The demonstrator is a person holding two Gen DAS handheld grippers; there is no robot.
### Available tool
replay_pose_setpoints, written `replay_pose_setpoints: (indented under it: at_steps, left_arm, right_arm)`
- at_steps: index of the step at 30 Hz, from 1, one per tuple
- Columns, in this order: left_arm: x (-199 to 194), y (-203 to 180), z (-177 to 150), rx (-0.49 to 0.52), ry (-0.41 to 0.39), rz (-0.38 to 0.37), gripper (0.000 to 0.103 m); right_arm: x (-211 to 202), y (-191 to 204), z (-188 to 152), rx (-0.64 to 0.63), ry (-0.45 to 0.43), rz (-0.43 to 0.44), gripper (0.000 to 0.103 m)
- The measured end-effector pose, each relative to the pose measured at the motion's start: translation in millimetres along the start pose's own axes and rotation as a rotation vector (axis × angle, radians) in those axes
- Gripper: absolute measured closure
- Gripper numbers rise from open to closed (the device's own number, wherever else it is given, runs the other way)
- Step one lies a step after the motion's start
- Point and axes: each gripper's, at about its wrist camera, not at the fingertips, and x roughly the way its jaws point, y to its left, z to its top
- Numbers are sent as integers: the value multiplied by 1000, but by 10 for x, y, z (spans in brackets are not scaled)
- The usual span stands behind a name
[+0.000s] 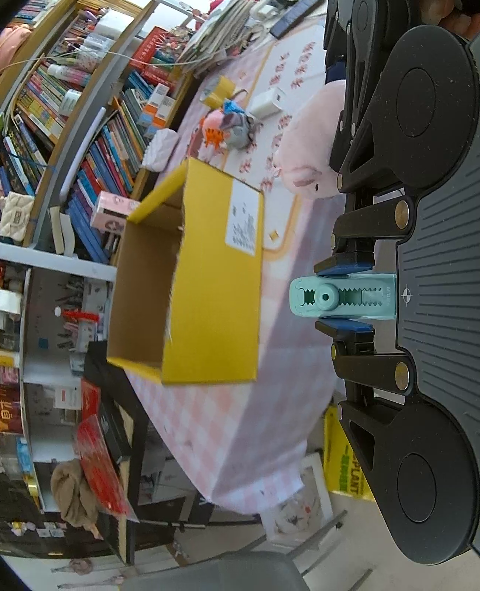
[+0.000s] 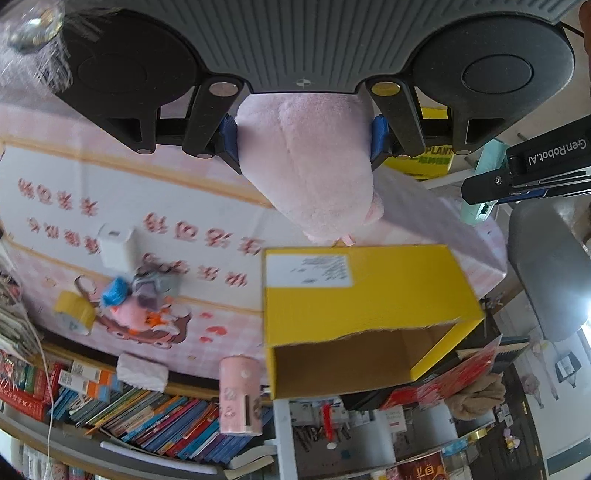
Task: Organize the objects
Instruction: 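Carry the pig in the right tool and green toy in the left tool toward the yellow box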
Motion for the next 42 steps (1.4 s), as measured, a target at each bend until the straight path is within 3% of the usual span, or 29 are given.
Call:
replay_pose_setpoints:
  at_steps: [9,18,32,42]
  left_arm:
    - [-134,286,-20,8,-28,-10,80]
    - [-218,408,169,5,-103,-23,80]
    - [-30,212,900,15,-248,-17,80]
    - [536,83,1212,19,-208,76,80]
  right_arm:
    - [-31,340,-77,8,-12,1,41]
    - [-84,474,90,-13,-67,-15,41]
    - [-49,467,876,-54,-241,-9,41]
    - [548,283,1429,-109,-256,-7,41]
